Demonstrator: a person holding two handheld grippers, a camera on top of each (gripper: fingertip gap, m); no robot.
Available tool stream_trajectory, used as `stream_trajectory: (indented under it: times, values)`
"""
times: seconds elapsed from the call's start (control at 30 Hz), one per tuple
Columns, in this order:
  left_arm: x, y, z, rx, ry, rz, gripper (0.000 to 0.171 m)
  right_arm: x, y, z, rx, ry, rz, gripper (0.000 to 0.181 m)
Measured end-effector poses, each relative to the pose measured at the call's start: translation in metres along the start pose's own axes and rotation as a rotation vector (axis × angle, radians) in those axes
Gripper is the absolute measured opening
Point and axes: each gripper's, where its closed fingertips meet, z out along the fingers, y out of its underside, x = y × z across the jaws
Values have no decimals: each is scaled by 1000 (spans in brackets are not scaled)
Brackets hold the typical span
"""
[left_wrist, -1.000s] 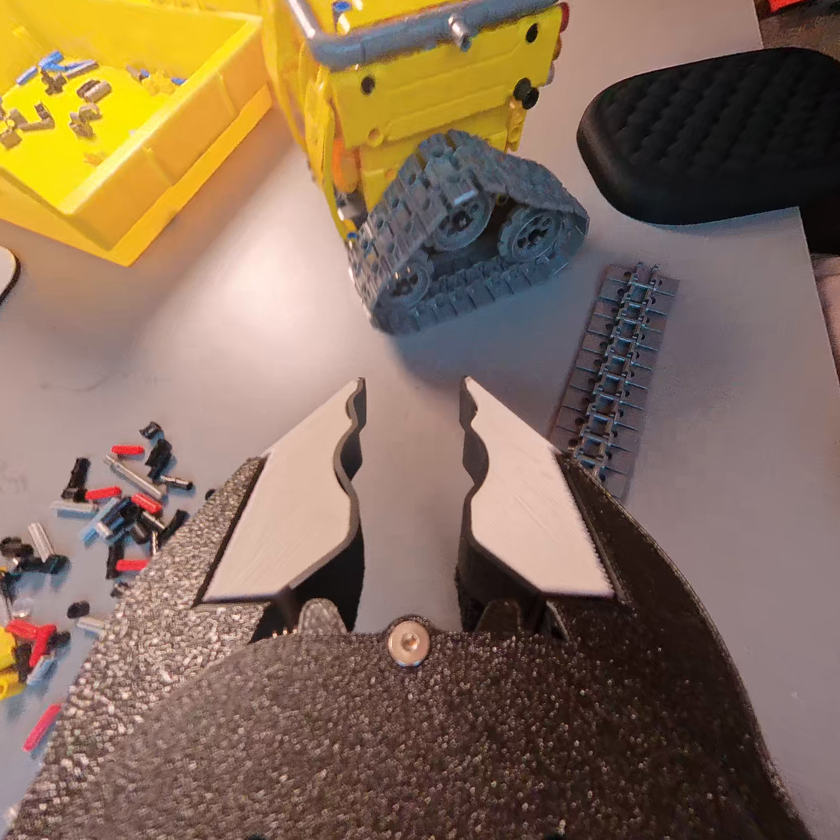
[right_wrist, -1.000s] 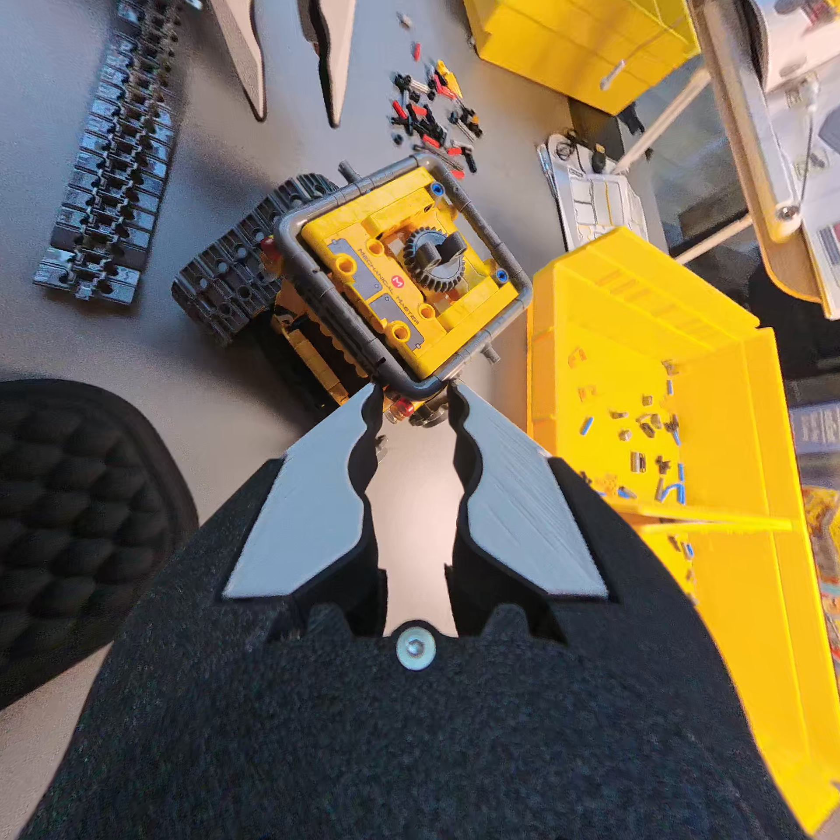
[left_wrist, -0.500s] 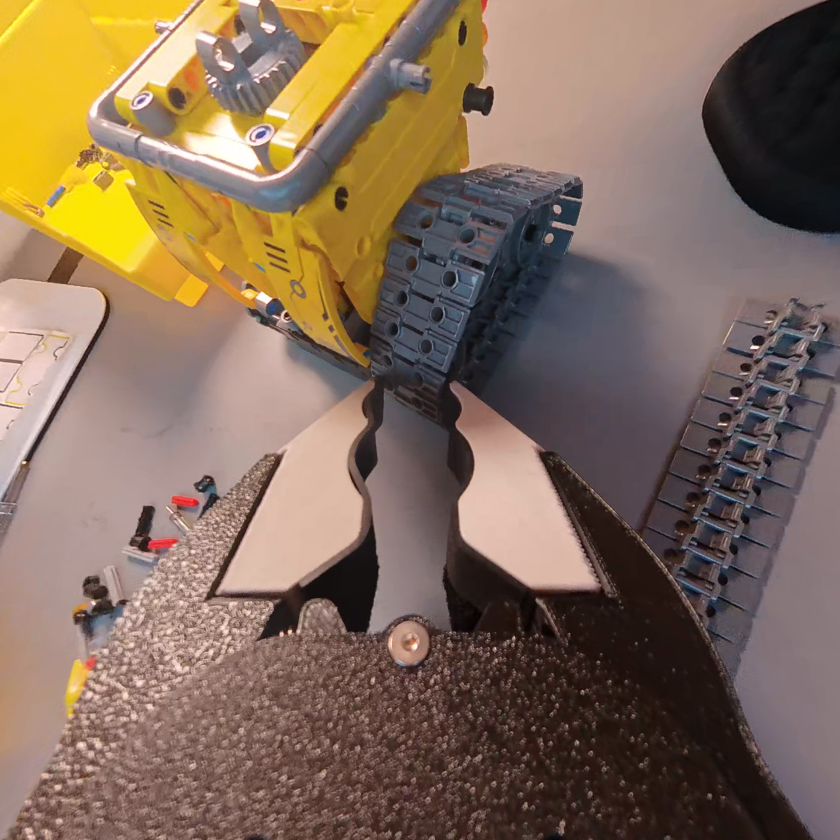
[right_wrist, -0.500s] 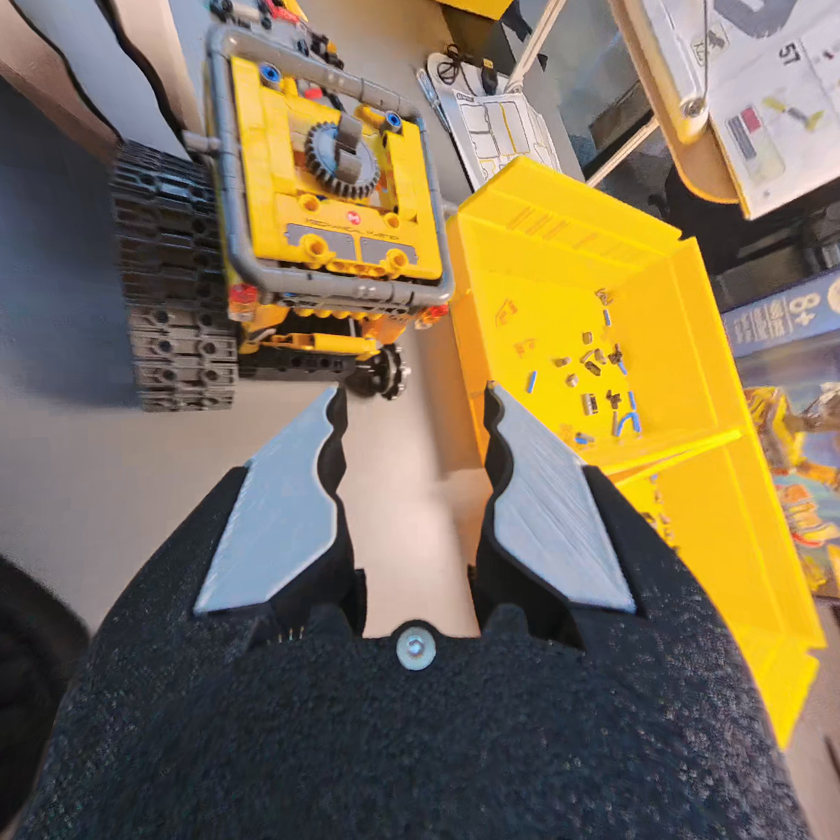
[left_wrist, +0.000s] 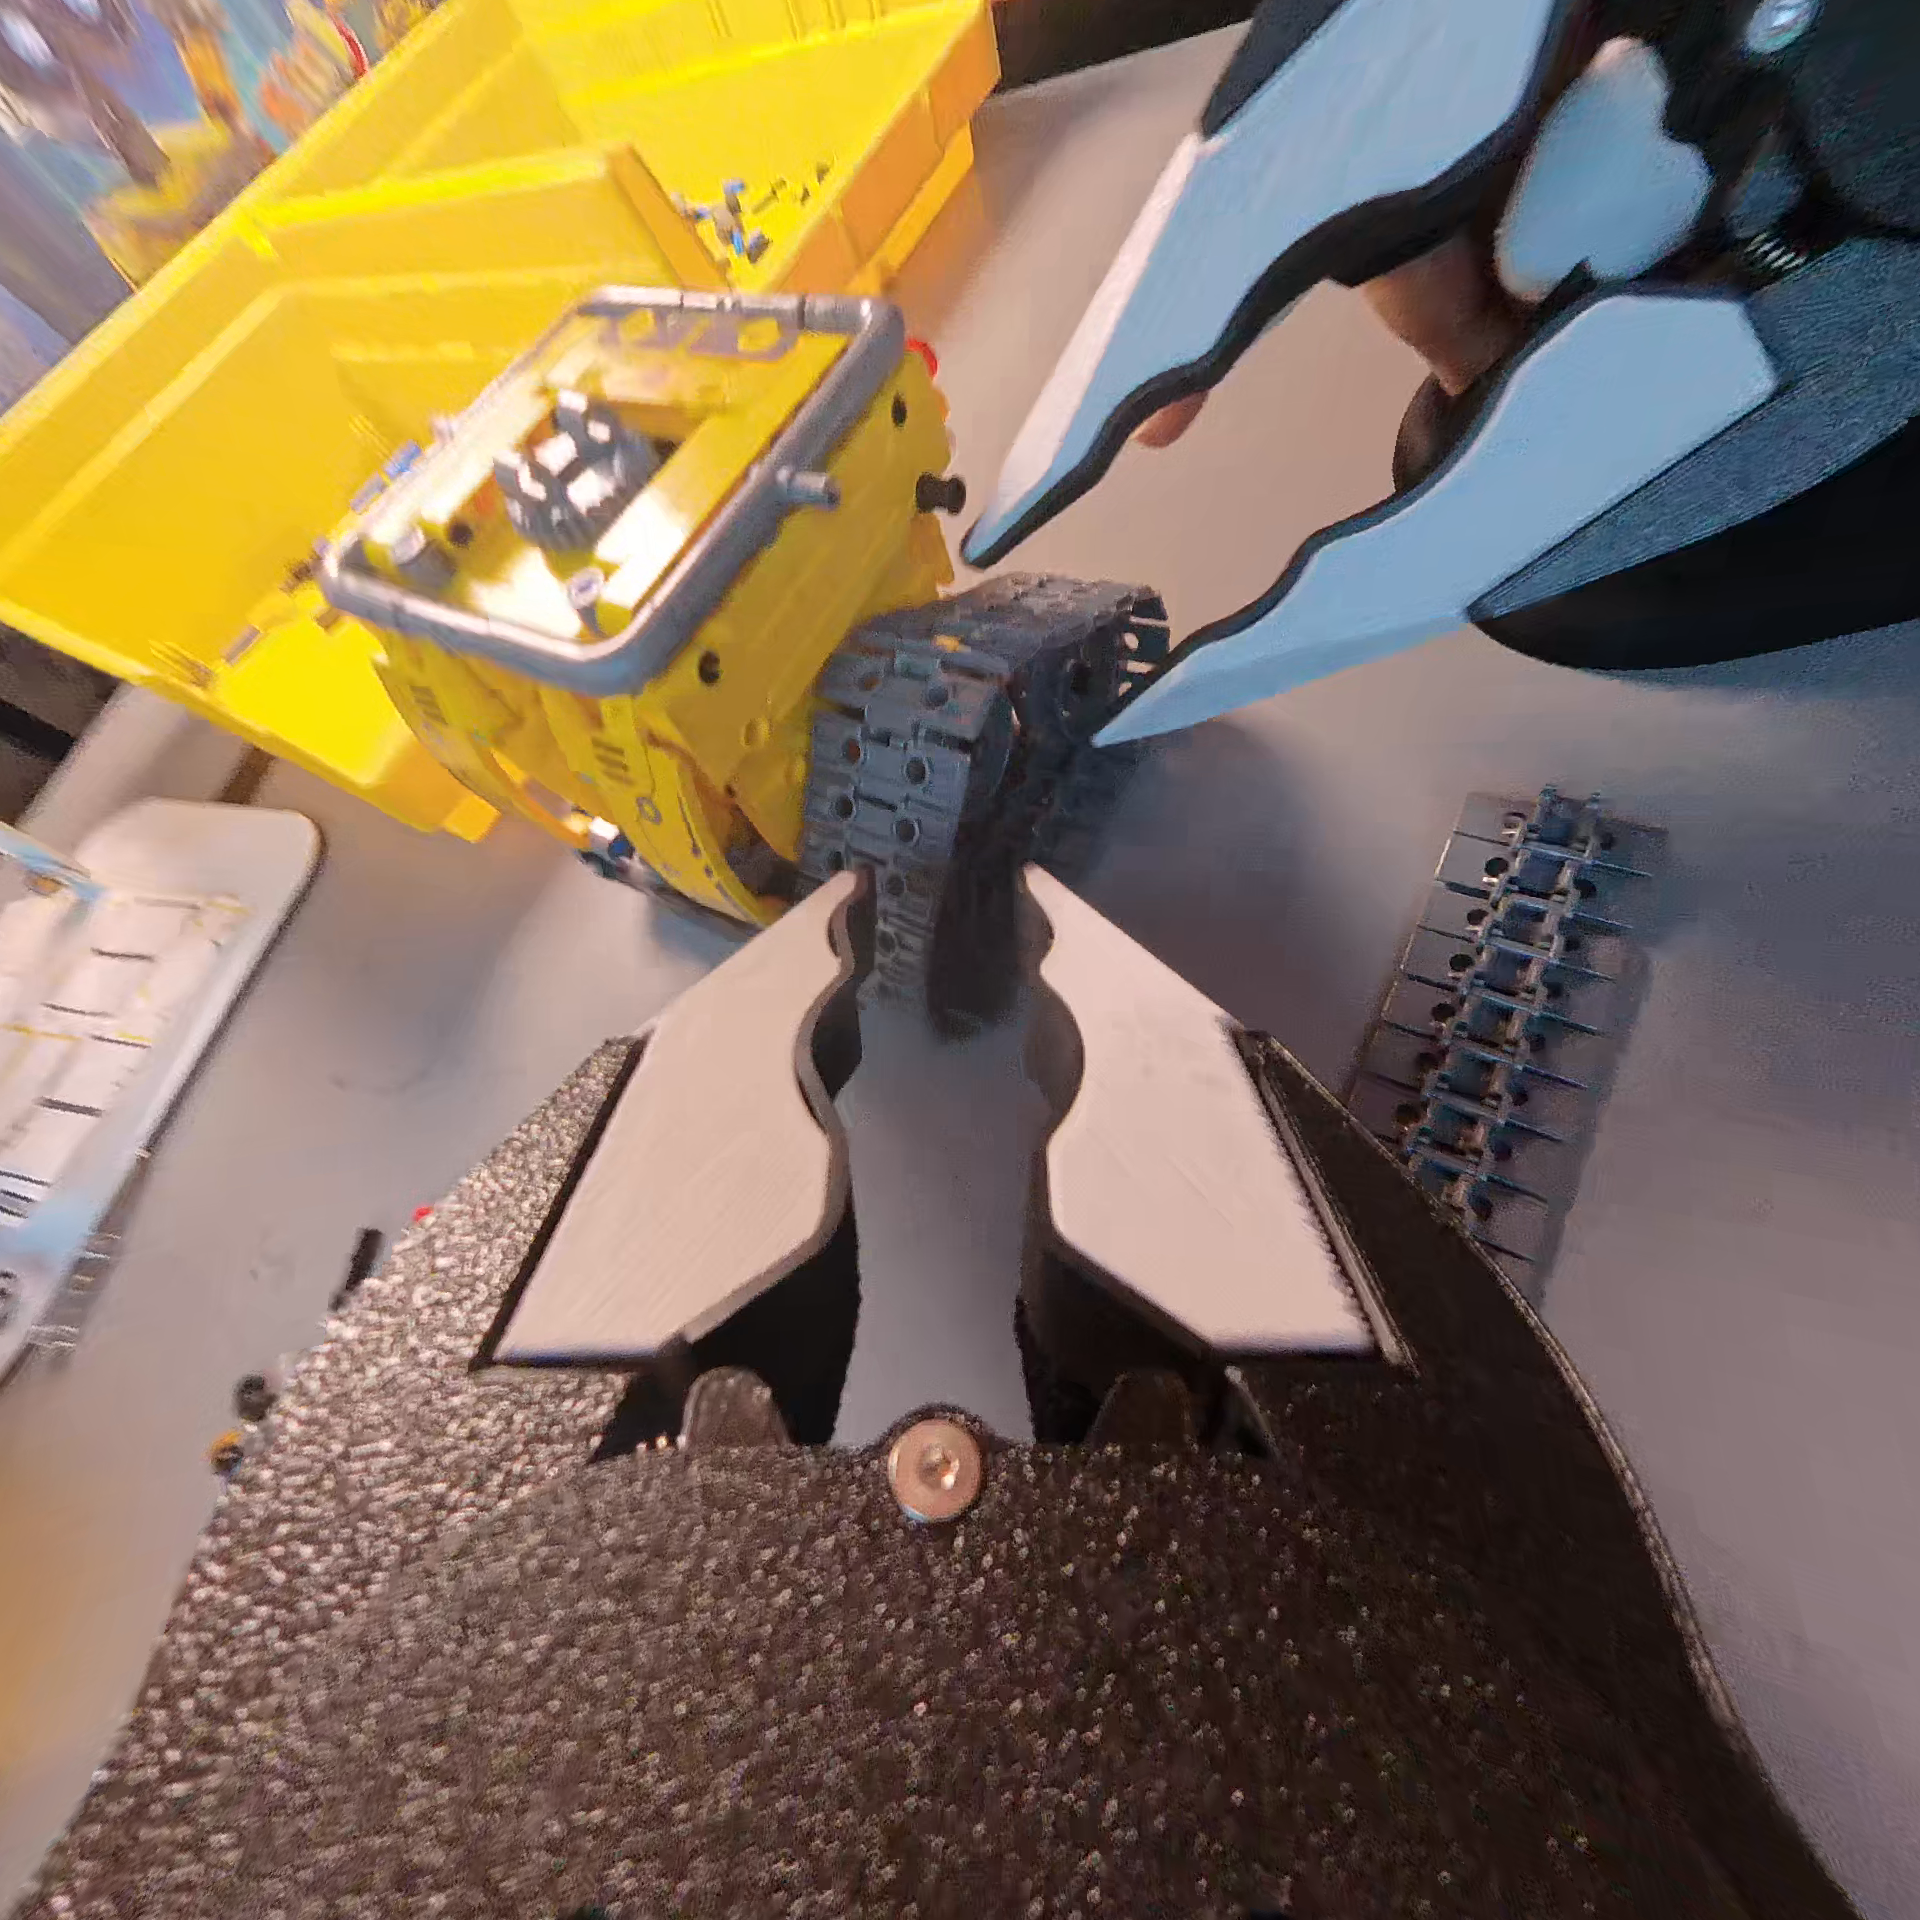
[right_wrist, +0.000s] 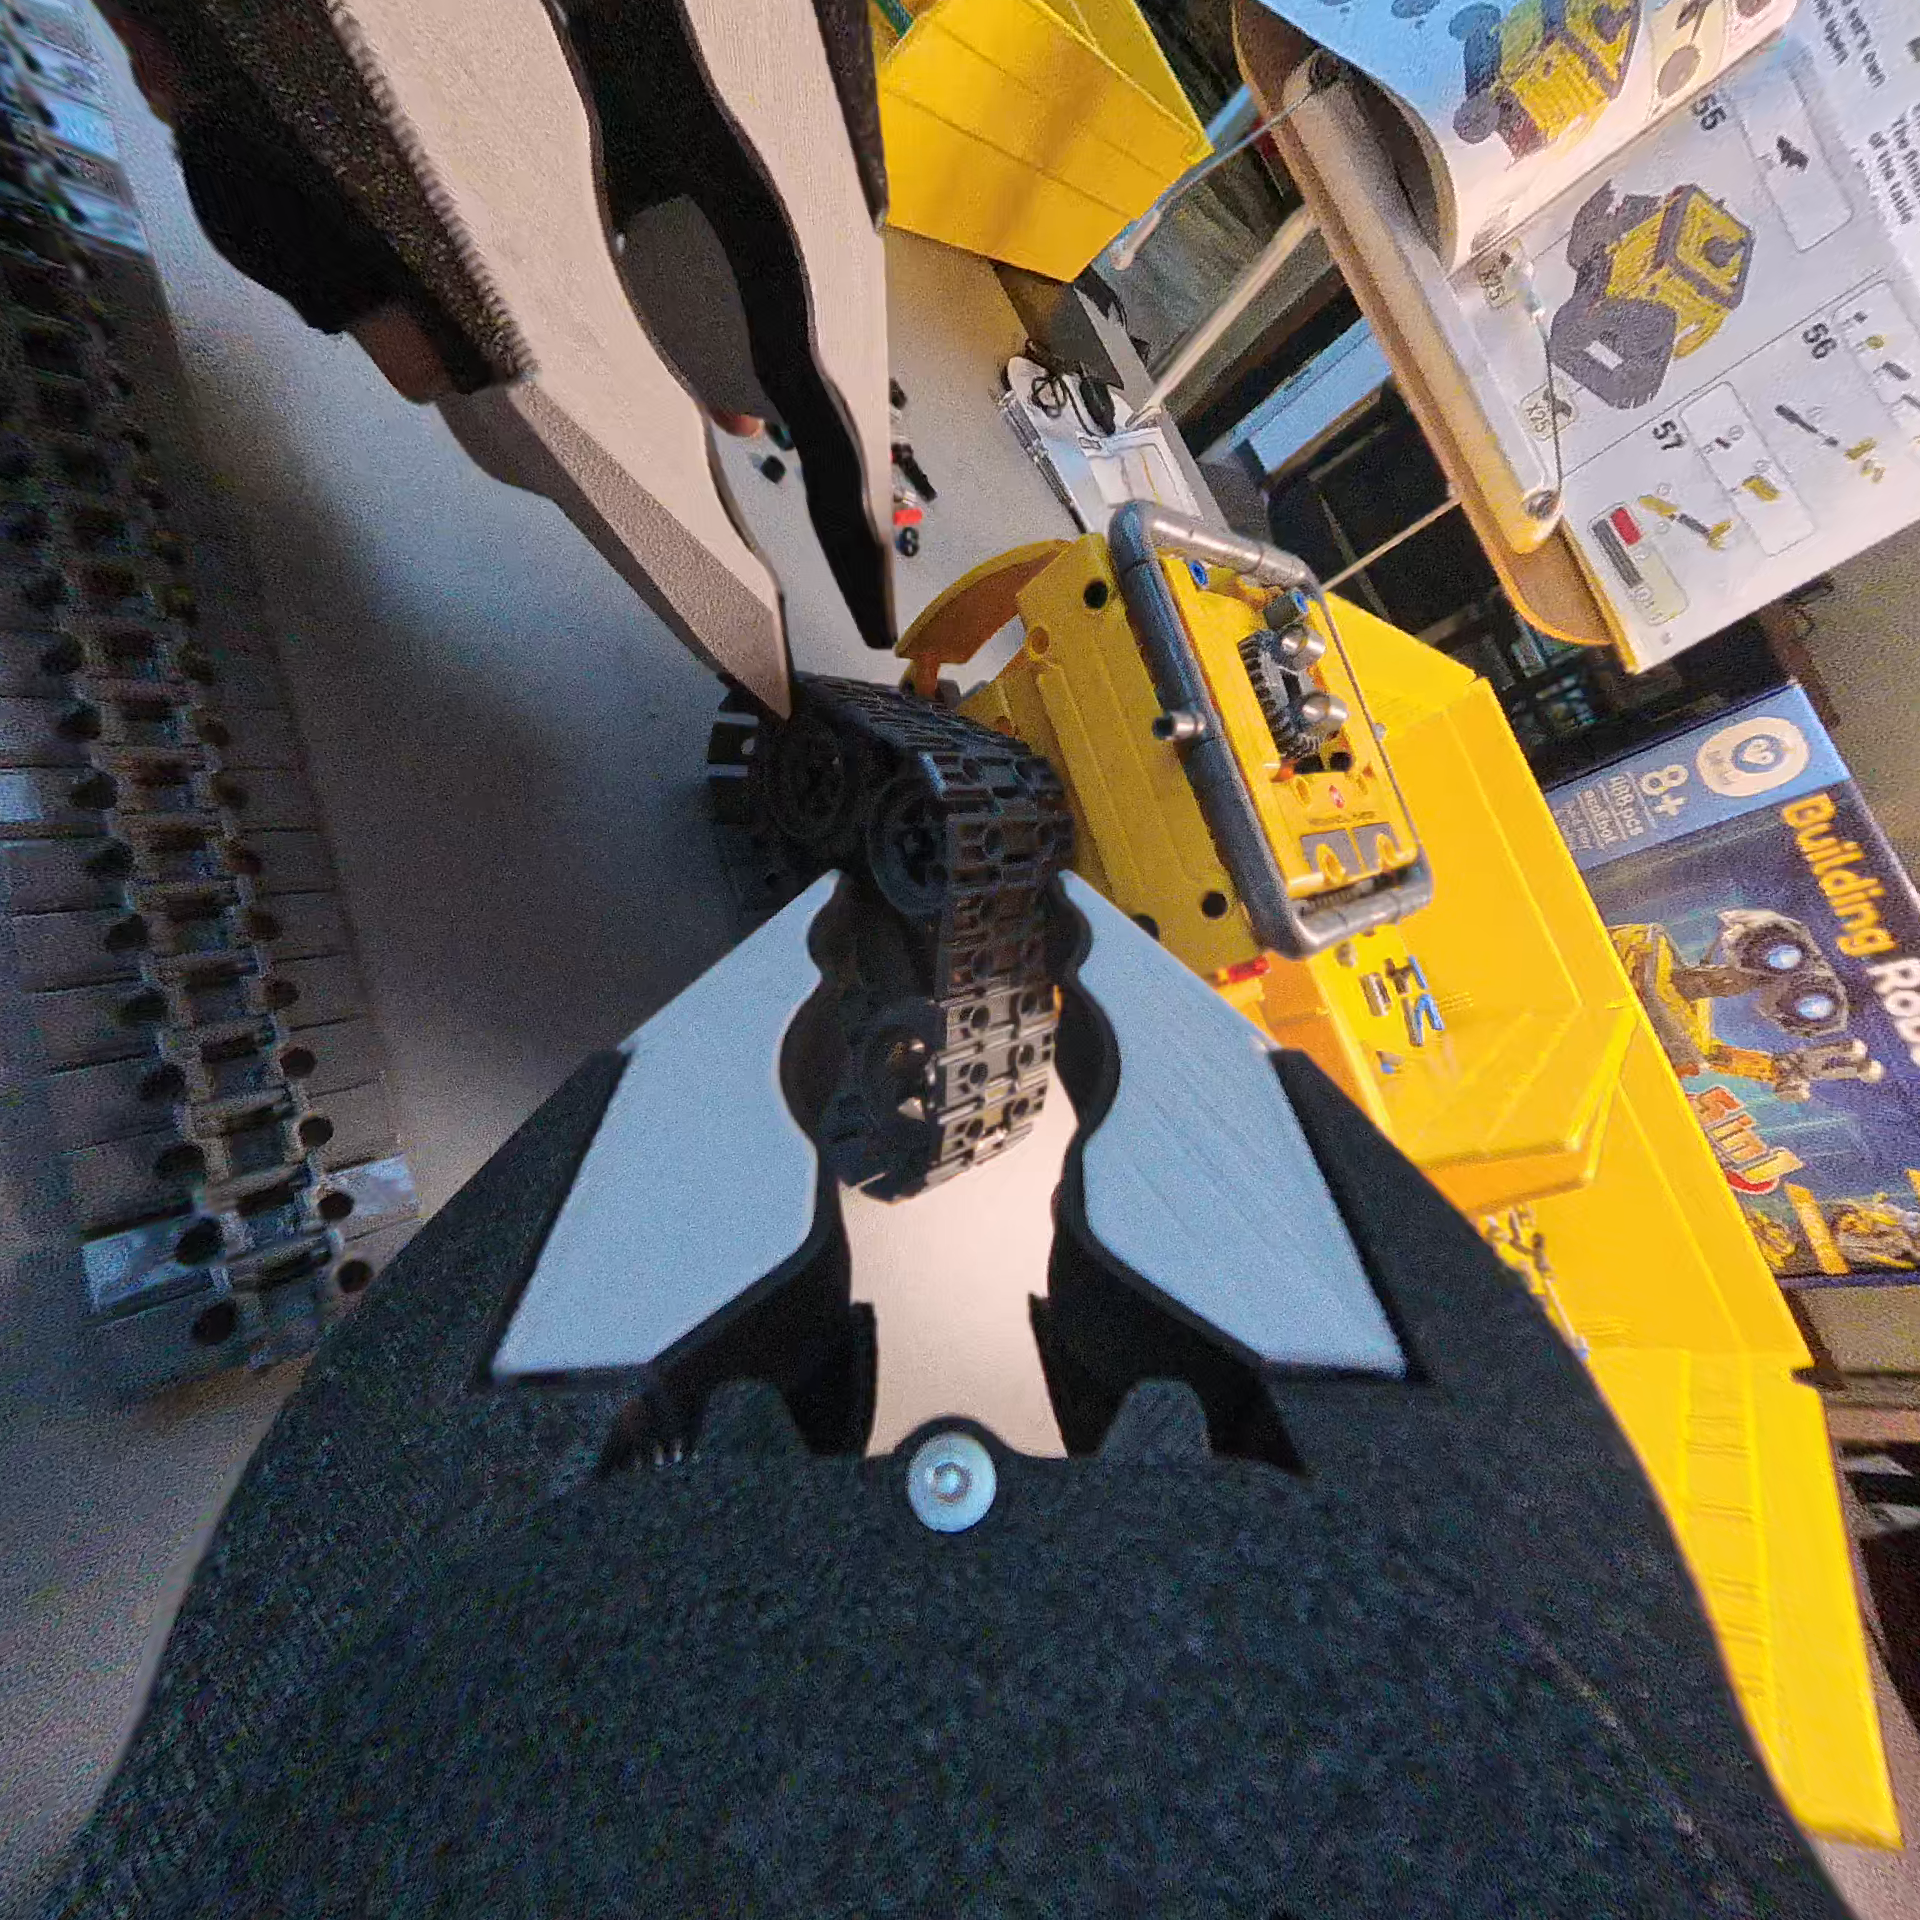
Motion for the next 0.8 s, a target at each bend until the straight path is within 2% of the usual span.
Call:
stream_trajectory:
  times: [0.07,0.13,0.17,0.23,0.3,0.43,0.53,0.7,0.8]
  values:
    - [1,-10,4,25,-40,77,29,2,-2,8,-27,18,-80,30]
    - [0,-15,11,11,-79,158,31,10,-1,11,-53,75,-154,12]
    - [-3,-15,15,-5,-107,199,32,6,-1,11,-54,49,-158,8]
    - [-7,-16,22,-25,-152,277,30,7,-2,10,-34,35,-112,7]
    - [-8,-16,26,-40,-186,342,20,8,-3,8,4,17,-67,6]
    - [-4,-18,26,-45,-160,337,19,7,-2,5,60,-4,6,6]
    - [-4,-18,24,-43,-167,369,15,6,-3,6,77,17,-38,6]
    - [-1,-18,21,-37,-175,396,12,6,-6,4,116,12,-12,5]
    - [3,-17,19,-50,-187,465,11,7,-12,1,145,22,-16,2]
